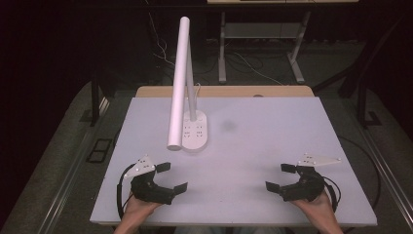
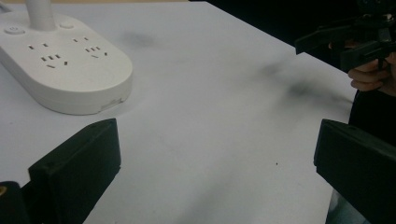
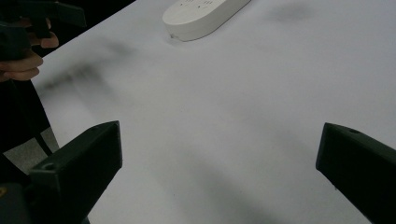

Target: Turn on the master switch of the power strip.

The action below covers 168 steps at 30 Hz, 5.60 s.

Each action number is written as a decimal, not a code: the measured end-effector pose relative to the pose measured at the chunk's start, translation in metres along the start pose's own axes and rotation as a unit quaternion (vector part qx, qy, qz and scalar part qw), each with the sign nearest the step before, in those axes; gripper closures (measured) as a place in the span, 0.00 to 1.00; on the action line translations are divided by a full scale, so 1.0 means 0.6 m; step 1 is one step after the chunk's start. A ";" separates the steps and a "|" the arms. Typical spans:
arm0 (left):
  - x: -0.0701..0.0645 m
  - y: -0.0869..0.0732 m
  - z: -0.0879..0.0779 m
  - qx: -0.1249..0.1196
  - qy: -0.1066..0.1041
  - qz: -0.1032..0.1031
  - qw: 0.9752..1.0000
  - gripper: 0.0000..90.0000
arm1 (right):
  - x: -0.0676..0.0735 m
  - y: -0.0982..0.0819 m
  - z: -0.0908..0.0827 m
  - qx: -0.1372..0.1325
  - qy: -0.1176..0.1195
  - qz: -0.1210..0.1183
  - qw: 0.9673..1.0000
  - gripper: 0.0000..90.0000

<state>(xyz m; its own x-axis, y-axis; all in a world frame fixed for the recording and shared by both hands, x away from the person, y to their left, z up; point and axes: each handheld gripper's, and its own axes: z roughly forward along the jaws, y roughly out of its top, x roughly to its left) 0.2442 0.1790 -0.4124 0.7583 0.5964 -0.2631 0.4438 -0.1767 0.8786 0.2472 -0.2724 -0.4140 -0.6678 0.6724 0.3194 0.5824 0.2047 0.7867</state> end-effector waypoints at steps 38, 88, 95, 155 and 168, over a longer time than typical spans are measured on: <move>0.026 0.048 0.007 0.042 -0.018 -0.004 0.999 0.01 | -0.006 -0.008 -0.001 0.014 -0.017 -0.004 1.000 0.00; 0.101 0.150 0.043 0.098 -0.015 0.007 0.995 0.02 | -0.011 -0.011 -0.002 0.019 -0.024 -0.005 1.000 0.00; 0.114 0.164 0.041 0.099 -0.009 0.005 0.995 0.02 | -0.012 -0.012 -0.003 0.018 -0.026 -0.003 1.000 0.00; 0.242 0.251 0.095 0.145 0.026 -0.014 0.989 0.33 | -0.018 -0.015 -0.008 0.013 -0.030 -0.001 0.999 0.00; 0.266 0.241 0.120 0.153 0.054 -0.029 0.986 0.61 | -0.020 -0.017 -0.011 0.012 -0.027 0.000 1.000 0.00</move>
<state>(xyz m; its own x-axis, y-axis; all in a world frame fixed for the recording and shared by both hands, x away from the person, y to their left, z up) 0.4636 0.1923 -0.3563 0.6794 0.6896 -0.2509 0.6211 -0.3583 0.6970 0.2463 -0.2870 -0.4220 -0.6426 0.7092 0.2899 0.5936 0.2216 0.7736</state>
